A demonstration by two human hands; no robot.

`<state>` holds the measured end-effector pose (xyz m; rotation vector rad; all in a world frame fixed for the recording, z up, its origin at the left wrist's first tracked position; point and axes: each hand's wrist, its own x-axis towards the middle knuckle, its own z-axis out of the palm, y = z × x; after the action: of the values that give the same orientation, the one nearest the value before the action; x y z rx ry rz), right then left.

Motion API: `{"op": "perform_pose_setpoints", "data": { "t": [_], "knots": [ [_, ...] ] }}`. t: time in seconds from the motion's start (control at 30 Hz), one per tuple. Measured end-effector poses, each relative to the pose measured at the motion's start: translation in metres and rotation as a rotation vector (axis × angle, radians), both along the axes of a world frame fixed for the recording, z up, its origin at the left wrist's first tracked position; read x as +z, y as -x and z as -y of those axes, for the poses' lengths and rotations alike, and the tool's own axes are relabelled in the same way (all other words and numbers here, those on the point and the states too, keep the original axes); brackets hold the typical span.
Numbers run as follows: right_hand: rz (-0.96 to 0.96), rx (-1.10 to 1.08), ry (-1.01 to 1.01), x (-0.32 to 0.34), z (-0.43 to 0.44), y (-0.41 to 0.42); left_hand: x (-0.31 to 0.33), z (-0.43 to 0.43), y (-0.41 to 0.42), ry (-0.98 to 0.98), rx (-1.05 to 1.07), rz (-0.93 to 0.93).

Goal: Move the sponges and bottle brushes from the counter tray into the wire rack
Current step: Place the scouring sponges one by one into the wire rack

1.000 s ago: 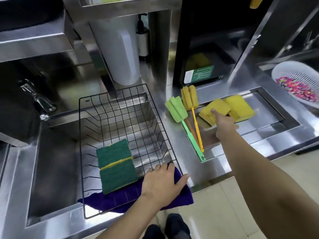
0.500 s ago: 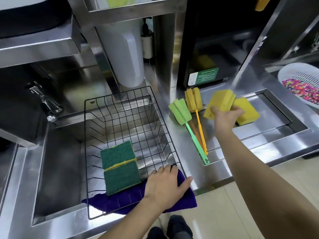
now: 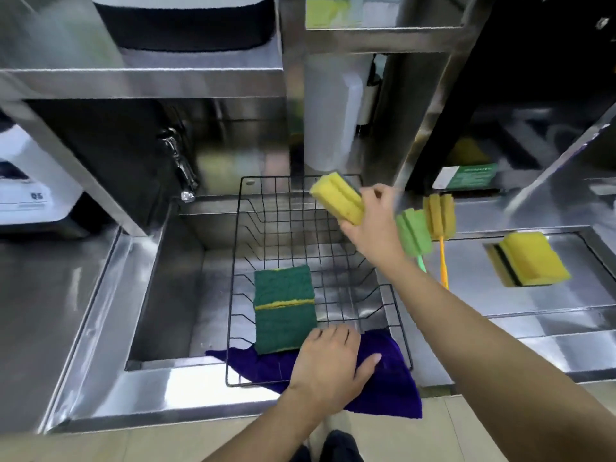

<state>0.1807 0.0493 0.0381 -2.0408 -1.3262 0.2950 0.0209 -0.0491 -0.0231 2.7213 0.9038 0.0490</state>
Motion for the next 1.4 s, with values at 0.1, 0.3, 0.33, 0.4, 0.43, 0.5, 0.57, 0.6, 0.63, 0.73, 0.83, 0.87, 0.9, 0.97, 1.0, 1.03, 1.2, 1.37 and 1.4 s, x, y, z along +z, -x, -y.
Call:
{"op": "perform_pose_setpoints", "data": {
  "t": [0.1, 0.3, 0.33, 0.4, 0.43, 0.5, 0.57, 0.6, 0.63, 0.73, 0.83, 0.87, 0.9, 0.97, 1.0, 1.03, 1.2, 1.37, 1.4],
  "knots": [
    [0.135, 0.156, 0.162, -0.013, -0.019, 0.031, -0.001, -0.004, 0.017, -0.027, 0.015, 0.028],
    [0.242, 0.227, 0.321, -0.032, -0.036, 0.074, -0.005, -0.010, 0.045, -0.071, 0.020, 0.129],
    [0.240, 0.236, 0.319, -0.036, -0.037, 0.077, -0.006, -0.011, 0.048, -0.077, 0.025, 0.130],
    [0.201, 0.286, 0.333, -0.043, -0.038, 0.081, -0.007, -0.013, 0.052, -0.092, 0.027, 0.130],
    [0.163, 0.318, 0.351, -0.046, -0.038, 0.082, -0.007, -0.014, 0.053, -0.100, 0.029, 0.131],
    [0.056, 0.341, 0.408, -0.050, -0.036, 0.080, -0.007, -0.014, 0.055, -0.098, 0.031, 0.129],
    [-0.088, 0.308, 0.453, -0.053, -0.032, 0.075, -0.008, -0.014, 0.055, -0.085, 0.025, 0.134],
    [-0.146, 0.292, 0.458, -0.055, -0.029, 0.072, -0.008, -0.014, 0.054, -0.081, 0.022, 0.138],
    [-0.182, 0.281, 0.449, -0.057, -0.027, 0.070, -0.008, -0.014, 0.054, -0.081, 0.019, 0.143],
    [-0.232, 0.258, 0.408, -0.059, -0.023, 0.066, -0.008, -0.015, 0.054, -0.083, 0.016, 0.139],
    [-0.194, 0.269, 0.426, -0.058, -0.026, 0.065, -0.008, -0.015, 0.053, -0.071, 0.004, 0.146],
    [-0.160, 0.268, 0.434, -0.058, -0.027, 0.065, -0.007, -0.015, 0.053, -0.061, 0.002, 0.148],
    [-0.140, 0.261, 0.436, -0.058, -0.028, 0.064, -0.007, -0.015, 0.052, -0.057, 0.000, 0.151],
    [-0.127, 0.247, 0.454, -0.060, -0.028, 0.062, -0.006, -0.016, 0.051, -0.052, -0.008, 0.136],
    [-0.128, 0.252, 0.468, -0.060, -0.028, 0.061, -0.006, -0.015, 0.051, -0.043, -0.008, 0.124],
    [-0.123, 0.271, 0.477, -0.060, -0.028, 0.059, -0.005, -0.014, 0.051, -0.040, -0.009, 0.112],
    [-0.154, 0.391, 0.483, -0.051, -0.029, 0.054, -0.001, -0.013, 0.043, -0.036, -0.008, 0.081],
    [-0.117, 0.401, 0.460, -0.048, -0.007, 0.035, 0.006, -0.004, 0.011, -0.003, -0.111, -0.018],
    [-0.110, 0.398, 0.419, -0.044, -0.004, 0.034, 0.007, -0.002, 0.005, 0.001, -0.123, -0.020]
  ]
}}
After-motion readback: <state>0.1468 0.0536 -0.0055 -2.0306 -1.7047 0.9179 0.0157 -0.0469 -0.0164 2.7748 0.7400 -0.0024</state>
